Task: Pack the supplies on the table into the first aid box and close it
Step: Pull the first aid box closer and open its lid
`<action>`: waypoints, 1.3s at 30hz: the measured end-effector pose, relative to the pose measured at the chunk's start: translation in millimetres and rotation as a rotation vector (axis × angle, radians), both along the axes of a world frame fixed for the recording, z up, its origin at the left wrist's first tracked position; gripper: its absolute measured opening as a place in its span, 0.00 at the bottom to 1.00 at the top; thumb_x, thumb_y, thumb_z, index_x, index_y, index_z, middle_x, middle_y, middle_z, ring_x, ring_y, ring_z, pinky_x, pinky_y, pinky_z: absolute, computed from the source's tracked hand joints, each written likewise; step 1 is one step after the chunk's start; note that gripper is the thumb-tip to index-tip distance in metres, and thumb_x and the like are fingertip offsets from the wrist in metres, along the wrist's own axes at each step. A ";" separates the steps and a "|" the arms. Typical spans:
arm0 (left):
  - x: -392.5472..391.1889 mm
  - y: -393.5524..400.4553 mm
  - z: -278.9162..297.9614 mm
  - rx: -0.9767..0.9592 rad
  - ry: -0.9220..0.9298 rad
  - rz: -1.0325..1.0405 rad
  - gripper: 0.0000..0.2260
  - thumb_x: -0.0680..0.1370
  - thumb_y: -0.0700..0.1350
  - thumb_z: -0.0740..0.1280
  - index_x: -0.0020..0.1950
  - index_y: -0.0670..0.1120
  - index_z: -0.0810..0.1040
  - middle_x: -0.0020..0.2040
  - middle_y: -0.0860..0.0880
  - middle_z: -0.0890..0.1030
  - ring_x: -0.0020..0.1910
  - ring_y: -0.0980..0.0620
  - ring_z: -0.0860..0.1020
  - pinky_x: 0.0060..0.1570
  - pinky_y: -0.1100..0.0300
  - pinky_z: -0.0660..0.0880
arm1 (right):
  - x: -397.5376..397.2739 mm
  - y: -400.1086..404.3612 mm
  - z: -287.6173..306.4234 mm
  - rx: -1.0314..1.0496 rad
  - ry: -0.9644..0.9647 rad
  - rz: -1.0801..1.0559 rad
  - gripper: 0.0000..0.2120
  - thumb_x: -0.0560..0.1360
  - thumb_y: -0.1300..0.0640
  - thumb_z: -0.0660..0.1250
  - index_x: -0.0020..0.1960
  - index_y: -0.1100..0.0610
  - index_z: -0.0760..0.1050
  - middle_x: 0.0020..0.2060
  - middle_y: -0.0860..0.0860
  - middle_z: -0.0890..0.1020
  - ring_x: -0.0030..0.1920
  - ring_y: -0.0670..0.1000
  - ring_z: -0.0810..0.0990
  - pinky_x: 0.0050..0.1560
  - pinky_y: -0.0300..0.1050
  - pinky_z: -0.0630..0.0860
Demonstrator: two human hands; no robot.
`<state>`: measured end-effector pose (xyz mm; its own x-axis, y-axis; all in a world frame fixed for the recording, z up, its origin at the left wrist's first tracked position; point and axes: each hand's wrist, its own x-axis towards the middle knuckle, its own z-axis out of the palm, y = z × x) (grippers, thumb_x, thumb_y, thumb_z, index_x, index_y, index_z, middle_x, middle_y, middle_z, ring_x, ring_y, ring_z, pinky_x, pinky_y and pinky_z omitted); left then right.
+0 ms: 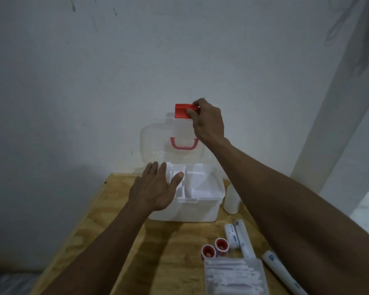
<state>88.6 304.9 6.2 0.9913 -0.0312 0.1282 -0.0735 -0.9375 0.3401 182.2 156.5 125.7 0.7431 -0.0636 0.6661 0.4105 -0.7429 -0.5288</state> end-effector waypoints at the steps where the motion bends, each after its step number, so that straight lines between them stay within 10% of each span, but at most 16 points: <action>1: 0.5 0.8 -1.0 0.017 0.005 -0.002 0.39 0.75 0.71 0.40 0.79 0.48 0.50 0.81 0.47 0.50 0.79 0.47 0.47 0.75 0.40 0.53 | 4.0 1.4 -0.6 -0.004 0.001 -0.018 0.14 0.78 0.51 0.67 0.60 0.58 0.75 0.51 0.55 0.83 0.50 0.56 0.82 0.54 0.54 0.79; 30: 1.7 2.0 -4.1 0.090 -0.005 -0.005 0.35 0.76 0.70 0.42 0.79 0.52 0.54 0.81 0.47 0.51 0.79 0.47 0.47 0.75 0.39 0.52 | -13.3 -21.6 -5.1 -0.094 0.006 -0.057 0.16 0.81 0.55 0.62 0.67 0.56 0.74 0.64 0.57 0.76 0.64 0.57 0.73 0.62 0.49 0.71; 39: 2.9 3.5 -2.6 0.089 -0.004 -0.013 0.34 0.78 0.68 0.45 0.78 0.51 0.59 0.80 0.46 0.53 0.79 0.46 0.50 0.74 0.38 0.53 | -127.3 -58.1 -20.2 -0.192 0.273 0.219 0.10 0.75 0.58 0.71 0.56 0.58 0.81 0.50 0.52 0.85 0.43 0.45 0.81 0.45 0.34 0.78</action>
